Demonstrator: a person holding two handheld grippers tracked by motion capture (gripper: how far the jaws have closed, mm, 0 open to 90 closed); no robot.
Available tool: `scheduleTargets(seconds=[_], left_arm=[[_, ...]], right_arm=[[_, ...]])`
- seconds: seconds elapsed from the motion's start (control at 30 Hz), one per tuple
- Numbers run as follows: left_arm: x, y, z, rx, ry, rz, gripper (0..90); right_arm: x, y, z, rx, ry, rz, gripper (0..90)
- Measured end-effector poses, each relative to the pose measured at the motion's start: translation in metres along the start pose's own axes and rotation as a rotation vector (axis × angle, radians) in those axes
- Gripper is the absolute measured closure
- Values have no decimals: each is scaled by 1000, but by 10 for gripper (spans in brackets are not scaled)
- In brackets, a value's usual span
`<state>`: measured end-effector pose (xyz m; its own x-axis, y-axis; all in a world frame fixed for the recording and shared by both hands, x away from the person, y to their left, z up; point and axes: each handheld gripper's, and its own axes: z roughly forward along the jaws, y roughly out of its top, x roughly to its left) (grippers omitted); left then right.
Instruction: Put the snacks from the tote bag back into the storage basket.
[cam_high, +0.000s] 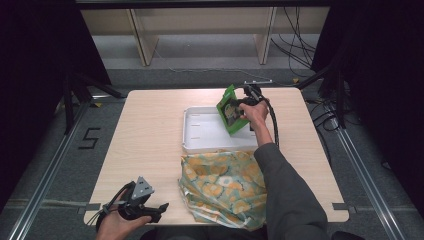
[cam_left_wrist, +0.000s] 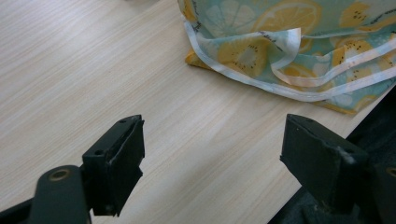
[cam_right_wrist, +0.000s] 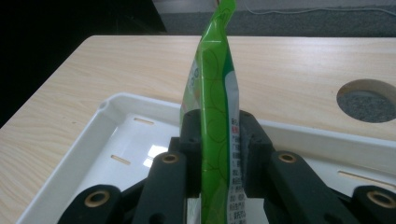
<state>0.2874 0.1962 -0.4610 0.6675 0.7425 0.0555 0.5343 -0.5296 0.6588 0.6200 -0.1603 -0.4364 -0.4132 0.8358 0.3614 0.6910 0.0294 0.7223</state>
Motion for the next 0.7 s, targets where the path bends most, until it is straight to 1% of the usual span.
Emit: scheduleTargets(seconds=[0.03, 0.07, 0.13, 0.17, 0.2, 0.3, 0.37, 0.4, 0.43, 0.47, 0.5, 0.53, 0.57, 0.6, 0.63, 0.67, 0.7], left_arm=[[0, 0, 0, 1, 0, -1, 209], [0, 0, 0, 0, 0, -1, 209], [0, 0, 0, 0, -1, -2, 209], [0, 0, 0, 0, 0, -5, 210], [0, 0, 0, 1, -1, -1, 209], [-1, 0, 0, 0, -3, -2, 209], [-2, 0, 1, -13, -4, -14, 209], [-1, 0, 0, -2, -3, -1, 209], [-1, 0, 0, 0, -4, 4, 209], [-1, 0, 0, 1, -6, -4, 209], [-2, 0, 1, -2, -9, -19, 209], [-2, 0, 1, -8, -2, -22, 210], [-3, 0, 2, -12, -5, -29, 209], [-2, 0, 1, 3, -13, -12, 209], [-2, 0, 1, 1, -13, -15, 209], [-2, 0, 1, 1, -13, -15, 210], [-2, 0, 1, 0, -14, -16, 209]], right_arm=[[-2, 0, 1, -7, -6, -20, 756], [-2, 0, 3, -12, 0, -20, 755], [-2, -1, 4, -9, -9, -8, 753], [-1, -1, 6, -3, 4, 11, 753], [-3, -1, 7, -12, -9, -6, 752], [-3, -1, 6, -8, -12, -1, 748], [-3, -1, 6, -5, -22, -2, 742], [-4, -1, 7, -5, -29, -5, 736], [-4, -2, 7, 6, -40, 9, 732], [-8, -1, 7, -5, -36, -35, 731], [-8, -1, 7, -1, -41, 2, 730], [-8, -2, 7, 3, -43, 27, 729], [-7, -2, 7, 8, -50, 50, 730], [-9, -2, 8, -13, -52, 30, 730], [-6, -2, 8, -8, -53, 62, 731], [-10, -2, 9, -15, -52, 27, 733], [-10, -2, 10, -19, -49, 42, 733]])
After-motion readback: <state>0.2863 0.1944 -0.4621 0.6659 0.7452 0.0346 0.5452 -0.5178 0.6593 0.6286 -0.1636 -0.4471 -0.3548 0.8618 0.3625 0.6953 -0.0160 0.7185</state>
